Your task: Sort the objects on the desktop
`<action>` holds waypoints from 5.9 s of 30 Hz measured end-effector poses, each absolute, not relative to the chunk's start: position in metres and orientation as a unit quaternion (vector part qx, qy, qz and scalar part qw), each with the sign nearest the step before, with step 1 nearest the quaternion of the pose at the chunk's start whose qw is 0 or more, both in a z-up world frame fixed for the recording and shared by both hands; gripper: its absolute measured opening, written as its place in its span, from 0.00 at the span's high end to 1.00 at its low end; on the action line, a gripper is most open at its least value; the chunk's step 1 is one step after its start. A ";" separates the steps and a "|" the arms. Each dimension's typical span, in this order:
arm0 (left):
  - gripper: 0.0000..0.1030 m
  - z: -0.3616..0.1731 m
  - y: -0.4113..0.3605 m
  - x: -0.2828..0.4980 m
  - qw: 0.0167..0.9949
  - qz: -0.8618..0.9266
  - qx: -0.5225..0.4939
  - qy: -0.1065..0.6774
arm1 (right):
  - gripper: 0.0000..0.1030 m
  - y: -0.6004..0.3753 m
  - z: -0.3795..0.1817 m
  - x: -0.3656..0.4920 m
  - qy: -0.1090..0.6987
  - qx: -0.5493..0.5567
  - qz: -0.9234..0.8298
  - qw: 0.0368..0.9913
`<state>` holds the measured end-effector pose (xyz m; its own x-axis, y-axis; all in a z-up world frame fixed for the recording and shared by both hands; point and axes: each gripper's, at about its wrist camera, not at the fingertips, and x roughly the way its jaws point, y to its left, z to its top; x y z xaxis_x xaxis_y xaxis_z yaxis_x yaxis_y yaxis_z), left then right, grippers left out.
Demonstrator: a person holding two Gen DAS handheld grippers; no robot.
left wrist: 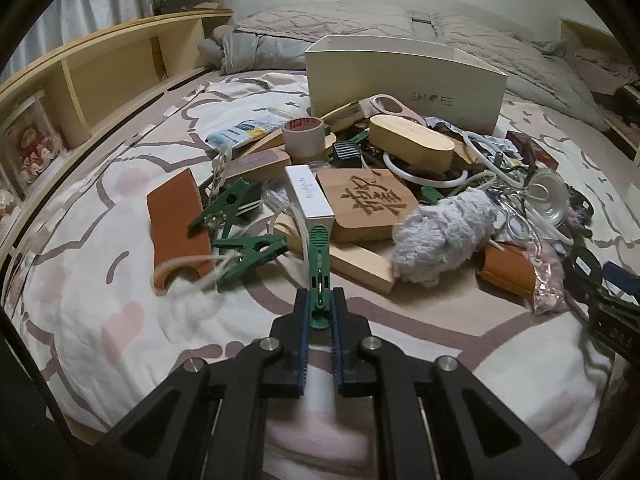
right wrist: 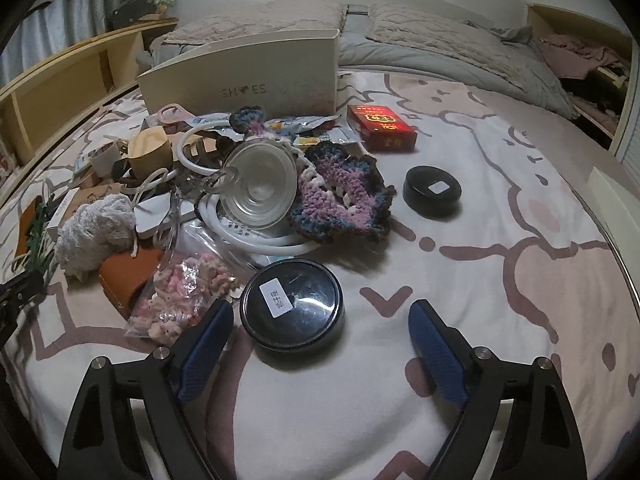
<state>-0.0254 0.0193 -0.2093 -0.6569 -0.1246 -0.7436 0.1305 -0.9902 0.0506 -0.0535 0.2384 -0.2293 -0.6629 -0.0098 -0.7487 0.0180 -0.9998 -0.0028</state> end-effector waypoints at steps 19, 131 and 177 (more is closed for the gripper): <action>0.90 -0.213 0.037 -0.004 0.020 -0.902 0.431 -0.014 | 0.51 0.236 -0.226 -0.046 -0.014 0.424 -0.905 0.022; 0.90 -0.219 0.038 -0.029 0.006 -0.906 0.423 0.028 | 0.51 0.229 -0.227 -0.022 -0.014 0.421 -0.906 0.044; 0.90 -0.139 0.037 0.001 -0.055 -0.938 0.340 0.027 | 0.51 0.183 -0.142 -0.002 0.023 0.320 -0.944 0.074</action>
<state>0.0014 0.0374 -0.1387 -0.7623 0.1209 -0.6358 -0.0838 -0.9926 -0.0883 -0.0021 0.1826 -0.1424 -0.7838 -0.1248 -0.6083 0.1549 -0.9879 0.0031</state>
